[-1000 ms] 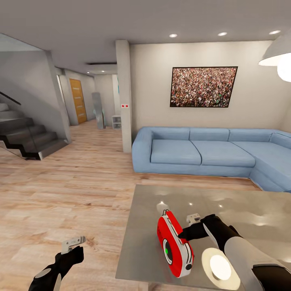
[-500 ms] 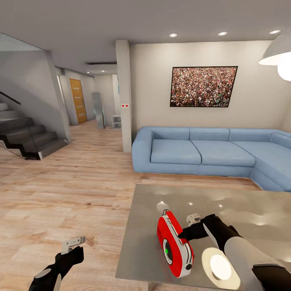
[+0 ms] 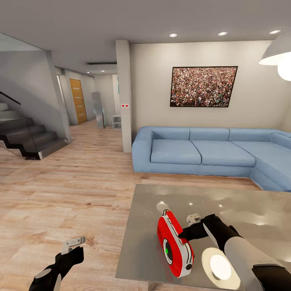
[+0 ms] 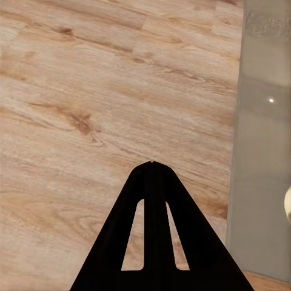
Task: Turn on the radio receiver that's on the table in the living room.
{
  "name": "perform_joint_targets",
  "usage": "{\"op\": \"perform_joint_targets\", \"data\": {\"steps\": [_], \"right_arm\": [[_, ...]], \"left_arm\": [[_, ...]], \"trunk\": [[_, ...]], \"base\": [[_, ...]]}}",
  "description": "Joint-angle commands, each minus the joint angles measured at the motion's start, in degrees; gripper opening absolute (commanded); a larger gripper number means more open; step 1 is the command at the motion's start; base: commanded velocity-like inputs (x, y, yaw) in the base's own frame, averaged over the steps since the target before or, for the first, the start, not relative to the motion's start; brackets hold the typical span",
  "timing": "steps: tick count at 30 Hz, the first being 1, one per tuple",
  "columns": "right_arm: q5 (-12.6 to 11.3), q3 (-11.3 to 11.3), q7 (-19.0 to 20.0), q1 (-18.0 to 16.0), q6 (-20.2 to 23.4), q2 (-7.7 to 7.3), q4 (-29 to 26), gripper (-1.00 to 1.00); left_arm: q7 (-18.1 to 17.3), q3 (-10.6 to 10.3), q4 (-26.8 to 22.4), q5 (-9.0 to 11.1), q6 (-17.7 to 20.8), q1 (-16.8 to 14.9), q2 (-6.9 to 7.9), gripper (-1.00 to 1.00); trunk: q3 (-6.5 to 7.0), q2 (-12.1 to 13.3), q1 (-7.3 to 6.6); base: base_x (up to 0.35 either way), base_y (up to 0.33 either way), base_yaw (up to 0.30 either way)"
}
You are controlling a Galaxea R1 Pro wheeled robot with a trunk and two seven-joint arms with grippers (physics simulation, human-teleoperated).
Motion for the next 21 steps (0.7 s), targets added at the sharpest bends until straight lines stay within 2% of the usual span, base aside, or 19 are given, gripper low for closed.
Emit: {"op": "perform_joint_targets", "data": {"steps": [1, 6, 9, 21], "right_arm": [[-0.37, -0.12, 0.00, -0.01, 0.06, 0.00, -0.03, -1.00], [-0.32, -0.12, 0.02, -0.01, 0.06, 0.00, -0.03, -1.00], [-0.35, -0.12, 0.00, -0.01, 0.02, 0.00, -0.03, -1.00], [-0.30, -0.12, 0.00, -0.01, -0.03, 0.00, -0.03, -1.00]], "left_arm": [[0.00, 0.00, 0.02, 0.00, 0.00, 0.00, 0.00, -1.00], [0.00, 0.00, 0.07, 0.00, 0.00, 0.00, 0.00, -1.00], [0.00, 0.00, 0.08, 0.00, 0.00, 0.00, -0.05, -1.00], [0.00, 0.00, 0.16, 0.00, 0.00, 0.00, -0.09, -1.00]], "trunk": [[0.00, 0.00, 0.00], [0.00, 0.00, 0.00], [-0.53, -1.21, 0.66], [-0.53, -1.21, 0.66]], "base": [[0.000, 0.000, 0.000], [0.000, 0.000, 0.000], [0.000, 0.000, 0.000], [0.000, 0.000, 0.000]]}}
